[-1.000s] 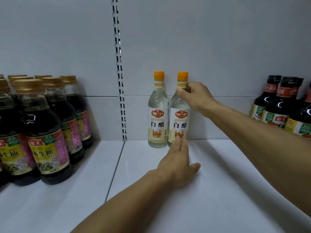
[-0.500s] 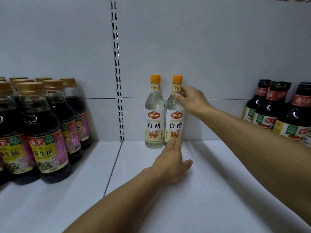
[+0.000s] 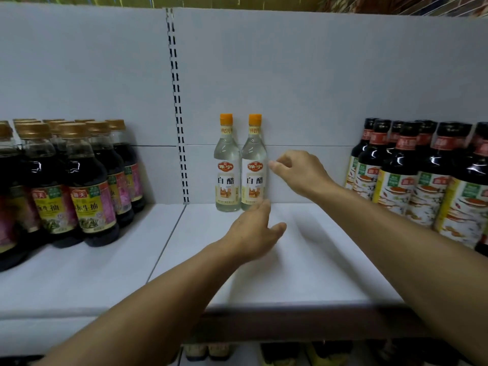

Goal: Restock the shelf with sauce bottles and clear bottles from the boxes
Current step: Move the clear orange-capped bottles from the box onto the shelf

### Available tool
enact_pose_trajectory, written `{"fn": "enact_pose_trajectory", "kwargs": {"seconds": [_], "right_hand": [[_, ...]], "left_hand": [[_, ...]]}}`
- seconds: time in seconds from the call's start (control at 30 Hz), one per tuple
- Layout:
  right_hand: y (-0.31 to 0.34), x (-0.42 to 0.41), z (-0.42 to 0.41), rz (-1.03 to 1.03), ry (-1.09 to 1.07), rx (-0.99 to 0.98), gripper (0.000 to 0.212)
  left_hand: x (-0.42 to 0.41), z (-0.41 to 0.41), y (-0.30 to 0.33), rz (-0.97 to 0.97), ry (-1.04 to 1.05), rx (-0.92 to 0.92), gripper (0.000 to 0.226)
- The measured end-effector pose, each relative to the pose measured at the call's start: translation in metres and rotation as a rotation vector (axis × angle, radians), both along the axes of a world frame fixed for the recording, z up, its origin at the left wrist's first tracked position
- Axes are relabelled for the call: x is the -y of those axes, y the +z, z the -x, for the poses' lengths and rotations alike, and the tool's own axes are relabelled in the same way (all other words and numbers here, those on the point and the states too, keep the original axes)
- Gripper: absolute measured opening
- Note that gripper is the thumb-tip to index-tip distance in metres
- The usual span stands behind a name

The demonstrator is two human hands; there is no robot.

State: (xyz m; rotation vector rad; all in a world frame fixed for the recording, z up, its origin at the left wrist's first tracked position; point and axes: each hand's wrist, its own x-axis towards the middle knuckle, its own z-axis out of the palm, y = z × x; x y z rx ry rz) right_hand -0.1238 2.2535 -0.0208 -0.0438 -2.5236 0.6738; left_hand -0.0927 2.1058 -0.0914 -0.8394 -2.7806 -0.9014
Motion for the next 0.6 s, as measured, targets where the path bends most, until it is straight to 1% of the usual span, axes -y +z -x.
{"fn": "enact_pose_trajectory", "kwargs": {"seconds": [0.07, 0.27, 0.4, 0.6], "right_hand": [[-0.002, -0.004, -0.023, -0.008, 0.023, -0.007, 0.044], [-0.009, -0.013, -0.09, -0.025, 0.125, -0.074, 0.039], [-0.011, -0.016, -0.131, 0.012, 0.185, -0.116, 0.036], [-0.019, -0.015, -0.183, 0.061, 0.242, -0.142, 0.013]], "left_hand": [[-0.003, -0.02, 0.003, -0.012, 0.017, -0.012, 0.065], [-0.014, -0.082, 0.008, -0.02, 0.067, -0.031, 0.065], [-0.019, -0.117, 0.007, -0.024, 0.094, -0.047, 0.063], [-0.018, -0.157, 0.004, -0.045, 0.049, -0.063, 0.066]]}}
